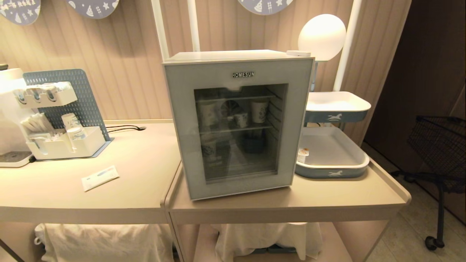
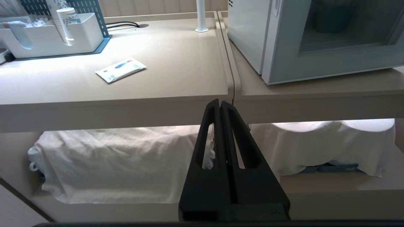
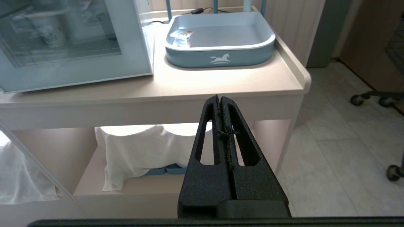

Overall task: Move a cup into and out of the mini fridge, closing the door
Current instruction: Open the freezer door

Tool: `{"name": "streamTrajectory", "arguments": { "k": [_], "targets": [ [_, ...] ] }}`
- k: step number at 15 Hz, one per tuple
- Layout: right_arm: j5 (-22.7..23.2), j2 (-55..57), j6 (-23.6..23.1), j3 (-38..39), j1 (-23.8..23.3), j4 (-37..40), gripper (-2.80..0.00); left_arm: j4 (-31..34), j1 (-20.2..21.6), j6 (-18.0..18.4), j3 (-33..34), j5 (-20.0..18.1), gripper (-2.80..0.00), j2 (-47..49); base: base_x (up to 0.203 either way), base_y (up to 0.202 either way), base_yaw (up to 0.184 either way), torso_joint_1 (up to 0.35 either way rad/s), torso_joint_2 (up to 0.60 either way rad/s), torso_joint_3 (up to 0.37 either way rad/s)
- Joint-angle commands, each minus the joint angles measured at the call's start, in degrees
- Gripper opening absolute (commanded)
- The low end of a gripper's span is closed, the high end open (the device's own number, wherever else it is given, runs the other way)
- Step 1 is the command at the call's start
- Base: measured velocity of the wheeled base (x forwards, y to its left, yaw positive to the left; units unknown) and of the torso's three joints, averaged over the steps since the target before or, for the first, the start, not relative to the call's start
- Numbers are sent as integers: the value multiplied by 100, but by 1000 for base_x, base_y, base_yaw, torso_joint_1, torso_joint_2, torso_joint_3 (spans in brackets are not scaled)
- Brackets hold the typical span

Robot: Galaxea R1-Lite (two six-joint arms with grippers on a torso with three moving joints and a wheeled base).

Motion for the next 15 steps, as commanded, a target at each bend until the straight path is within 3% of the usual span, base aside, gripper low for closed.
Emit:
{"name": "streamTrajectory", "arguments": {
  "k": [1, 5, 9, 12, 14, 15],
  "targets": [
    [2, 17, 1, 0, 6, 4, -280, 9, -8, -3, 9, -1, -280, 7, 0, 65, 0, 2, 2, 7],
    [2, 17, 1, 0, 6, 4, -280, -18, -1, 25, 9, 1, -280, 7, 0, 0, 0, 0, 0, 0],
    [2, 17, 1, 0, 6, 4, -280, 2, -6, 33, 0, -1, -280, 7, 125, 0, -2, 9, 1, 1],
    [2, 17, 1, 0, 6, 4, -280, 46, 1, 214, -28, 0, -280, 16, 0, 0, 0, 0, 0, 0],
    [2, 17, 1, 0, 6, 4, -280, 152, 1, 364, -476, 109, -280, 71, 0, 0, 0, 0, 0, 0],
    [2, 17, 1, -1, 6, 4, -280, 353, 1, 324, -1049, 268, -280, 199, 0, 0, 0, 0, 0, 0]
  ]
}}
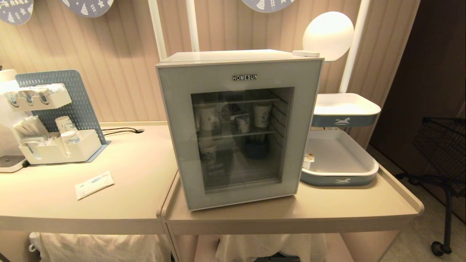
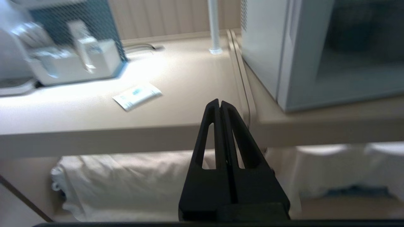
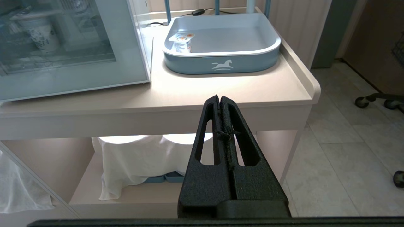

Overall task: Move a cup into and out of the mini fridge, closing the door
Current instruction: Open the freezer door

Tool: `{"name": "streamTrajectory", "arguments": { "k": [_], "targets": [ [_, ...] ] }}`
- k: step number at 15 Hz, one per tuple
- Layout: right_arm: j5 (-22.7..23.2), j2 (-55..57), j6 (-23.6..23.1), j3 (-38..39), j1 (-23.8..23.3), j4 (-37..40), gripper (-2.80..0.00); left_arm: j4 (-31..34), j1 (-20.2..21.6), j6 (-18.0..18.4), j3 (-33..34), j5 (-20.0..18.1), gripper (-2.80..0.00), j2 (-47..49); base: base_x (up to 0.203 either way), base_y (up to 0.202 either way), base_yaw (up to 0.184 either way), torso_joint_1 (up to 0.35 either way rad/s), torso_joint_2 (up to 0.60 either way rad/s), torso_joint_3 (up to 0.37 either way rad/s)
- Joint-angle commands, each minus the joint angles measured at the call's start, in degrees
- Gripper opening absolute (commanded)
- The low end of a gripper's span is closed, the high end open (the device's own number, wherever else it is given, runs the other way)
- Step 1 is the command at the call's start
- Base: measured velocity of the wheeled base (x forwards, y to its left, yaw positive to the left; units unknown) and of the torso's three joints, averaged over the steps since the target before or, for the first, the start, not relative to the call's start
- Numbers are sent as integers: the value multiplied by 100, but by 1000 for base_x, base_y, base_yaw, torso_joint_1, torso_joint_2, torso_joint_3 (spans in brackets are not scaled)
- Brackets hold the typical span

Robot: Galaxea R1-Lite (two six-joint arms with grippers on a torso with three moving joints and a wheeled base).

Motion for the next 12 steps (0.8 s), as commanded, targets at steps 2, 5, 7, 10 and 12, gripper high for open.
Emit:
{"name": "streamTrajectory", "arguments": {
  "k": [2, 5, 7, 10, 12],
  "targets": [
    [2, 15, -1, 0, 0, 1, -280, 703, -3, -239, -2166, 319, -280, 557, 0, 0, 0, 0, 0, 0],
    [2, 15, -1, 0, 0, 1, -280, 2186, -63, -528, -4919, 463, -280, 1935, 0, 0, 0, 0, 0, 0],
    [2, 15, -1, 0, 0, 1, -280, 2825, -201, -762, -5757, 202, -280, 3191, 0, 0, 0, 0, 0, 0],
    [2, -2, -10, 0, 0, -8, -280, 2416, -326, -1258, -5477, -815, -280, 4608, 0, 0, 0, 0, 0, 0],
    [2, -2, -10, 0, 0, -8, -280, 1854, -341, -1455, -5189, -2262, -280, 5384, 0, 0, 0, 0, 0, 0]
  ]
}}
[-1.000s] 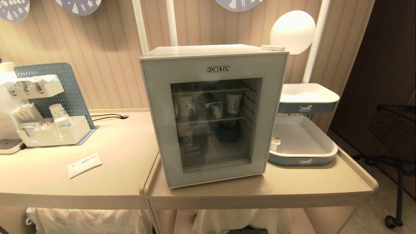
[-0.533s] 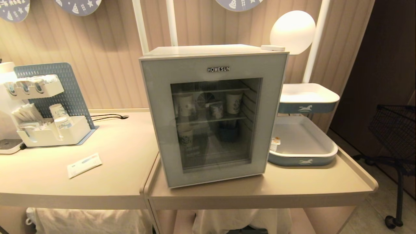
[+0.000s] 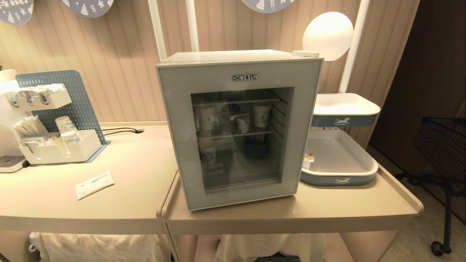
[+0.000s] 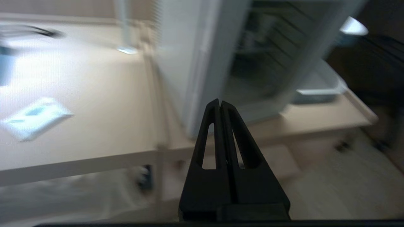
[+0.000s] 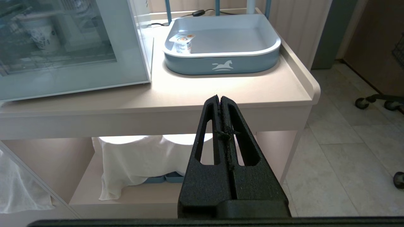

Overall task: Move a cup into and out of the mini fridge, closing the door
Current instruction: Open the freezer door

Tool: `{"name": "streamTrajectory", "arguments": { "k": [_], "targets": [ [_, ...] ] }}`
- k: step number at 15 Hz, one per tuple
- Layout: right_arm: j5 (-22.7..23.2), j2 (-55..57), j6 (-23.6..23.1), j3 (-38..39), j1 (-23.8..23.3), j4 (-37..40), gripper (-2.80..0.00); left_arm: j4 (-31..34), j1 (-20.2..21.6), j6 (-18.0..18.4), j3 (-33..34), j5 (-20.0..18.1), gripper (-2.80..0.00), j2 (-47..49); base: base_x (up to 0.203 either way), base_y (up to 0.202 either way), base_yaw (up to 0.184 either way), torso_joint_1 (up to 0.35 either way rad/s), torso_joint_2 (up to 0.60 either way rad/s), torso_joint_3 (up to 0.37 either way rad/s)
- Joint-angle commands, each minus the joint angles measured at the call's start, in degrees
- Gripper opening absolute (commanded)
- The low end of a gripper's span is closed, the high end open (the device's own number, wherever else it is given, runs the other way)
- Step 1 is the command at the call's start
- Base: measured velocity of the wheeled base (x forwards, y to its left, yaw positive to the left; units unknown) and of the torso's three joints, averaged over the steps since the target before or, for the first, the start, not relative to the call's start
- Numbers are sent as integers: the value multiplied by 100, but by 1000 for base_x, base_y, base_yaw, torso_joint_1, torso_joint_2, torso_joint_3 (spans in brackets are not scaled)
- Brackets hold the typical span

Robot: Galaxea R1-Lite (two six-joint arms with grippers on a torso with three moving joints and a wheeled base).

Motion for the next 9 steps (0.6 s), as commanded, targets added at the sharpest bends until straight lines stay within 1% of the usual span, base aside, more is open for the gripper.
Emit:
{"name": "streamTrajectory", "arguments": {
  "k": [1, 2, 3, 4, 5, 6, 8, 9],
  "targets": [
    [2, -1, 0, 2, 0, 3, -280, -281, 0, -135, 209, -1521, -280, 1291, 0, 0, 0, 0, 0, 0],
    [2, -1, 0, 2, 0, 3, -280, -414, 38, -183, 279, -2225, -280, 1650, 0, 0, 0, 0, 0, 0],
    [2, -1, 0, 2, 0, 3, -280, -605, 136, -183, 337, -2853, -280, 2017, 0, 0, 0, 0, 0, 0],
    [2, -1, 0, 2, 0, 3, -280, -878, 301, -130, 369, -3315, -280, 2420, 0, 0, 0, 0, 0, 0],
    [2, -1, 0, 2, 0, 3, -280, -1163, 509, -58, 377, -3668, -280, 2812, 0, 0, 0, 0, 0, 0],
    [2, -1, 0, 2, 0, 3, -280, -1464, 731, 61, 398, -3994, 0, 3220, 0, 0, 0, 0, 0, 0],
    [2, -1, 0, 2, 0, 3, -280, -1953, 1077, 488, 449, -4534, 0, 3946, 0, 0, 0, 0, 0, 0],
    [2, -1, 0, 2, 0, 3, -280, -2090, 1157, 696, 493, -4762, 0, 4217, 0, 0, 0, 0, 0, 0]
  ]
}}
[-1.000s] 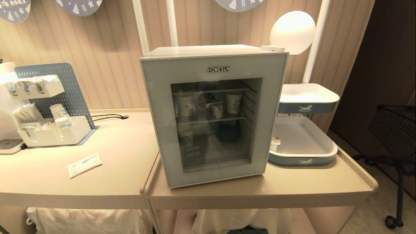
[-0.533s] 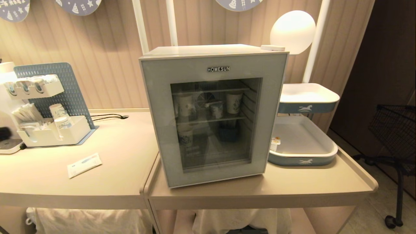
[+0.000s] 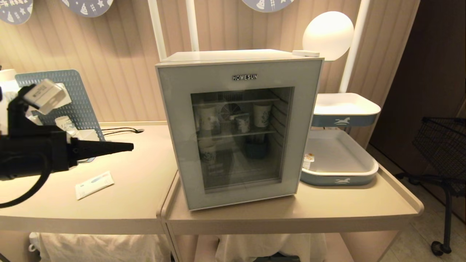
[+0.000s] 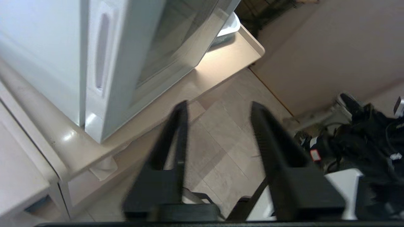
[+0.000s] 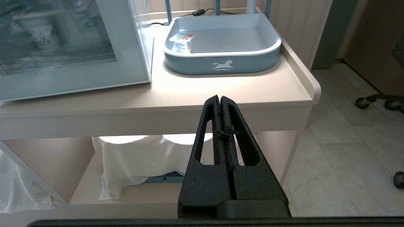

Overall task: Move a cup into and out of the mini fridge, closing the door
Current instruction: Open the freezer door

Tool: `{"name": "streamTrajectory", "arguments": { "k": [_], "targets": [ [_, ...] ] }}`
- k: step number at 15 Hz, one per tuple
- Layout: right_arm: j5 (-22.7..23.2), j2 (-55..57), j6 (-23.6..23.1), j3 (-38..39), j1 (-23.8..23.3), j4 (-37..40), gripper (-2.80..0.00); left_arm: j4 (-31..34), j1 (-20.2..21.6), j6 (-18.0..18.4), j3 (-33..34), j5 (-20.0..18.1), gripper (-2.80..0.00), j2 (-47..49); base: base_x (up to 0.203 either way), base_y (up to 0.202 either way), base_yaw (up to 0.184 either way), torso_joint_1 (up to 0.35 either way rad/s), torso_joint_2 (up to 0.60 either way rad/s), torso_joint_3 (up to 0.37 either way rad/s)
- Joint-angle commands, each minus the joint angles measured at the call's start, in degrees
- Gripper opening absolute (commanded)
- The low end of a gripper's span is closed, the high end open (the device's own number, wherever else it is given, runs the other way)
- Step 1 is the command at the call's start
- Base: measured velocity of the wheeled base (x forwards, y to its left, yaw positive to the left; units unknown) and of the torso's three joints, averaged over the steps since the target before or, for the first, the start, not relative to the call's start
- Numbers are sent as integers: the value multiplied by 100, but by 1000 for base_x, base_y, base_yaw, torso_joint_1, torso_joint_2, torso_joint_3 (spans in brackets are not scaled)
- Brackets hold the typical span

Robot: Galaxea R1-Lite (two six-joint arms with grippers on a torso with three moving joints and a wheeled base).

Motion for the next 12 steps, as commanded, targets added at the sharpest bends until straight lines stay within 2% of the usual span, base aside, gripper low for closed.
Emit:
{"name": "streamTrajectory", "arguments": {
  "k": [1, 3, 4, 6, 7, 9, 12],
  "targets": [
    [2, -1, 0, 0, 0, 3, -280, -236, 168, 333, 107, -347, 0, 959, 0, 0, 0, 0, 0, 0],
    [2, -1, 0, 0, 0, 3, -280, -1071, 184, 801, 424, -473, 0, 1501, 0, 0, 0, 0, 0, 0],
    [2, -1, 0, 0, 0, 3, -280, -1845, 164, 918, 616, -490, 0, 1774, 0, 0, 0, 0, 0, 0],
    [2, -1, 0, 0, 0, 3, -280, -3229, 87, 905, 903, -507, 0, 2306, 0, 0, 0, 0, 0, 0],
    [2, -1, 0, 0, 0, 3, -280, -3679, -38, 664, 972, -515, 0, 2468, 0, 0, 0, 0, 0, 0],
    [2, -1, 0, 0, 0, 3, -280, -4057, -294, 444, 955, -487, 0, 2594, 0, 0, 0, 0, 0, 0],
    [2, -1, 0, 0, 0, 3, -280, -4286, -595, 428, 764, -437, 0, 2692, 0, 0, 0, 0, 0, 0]
  ]
}}
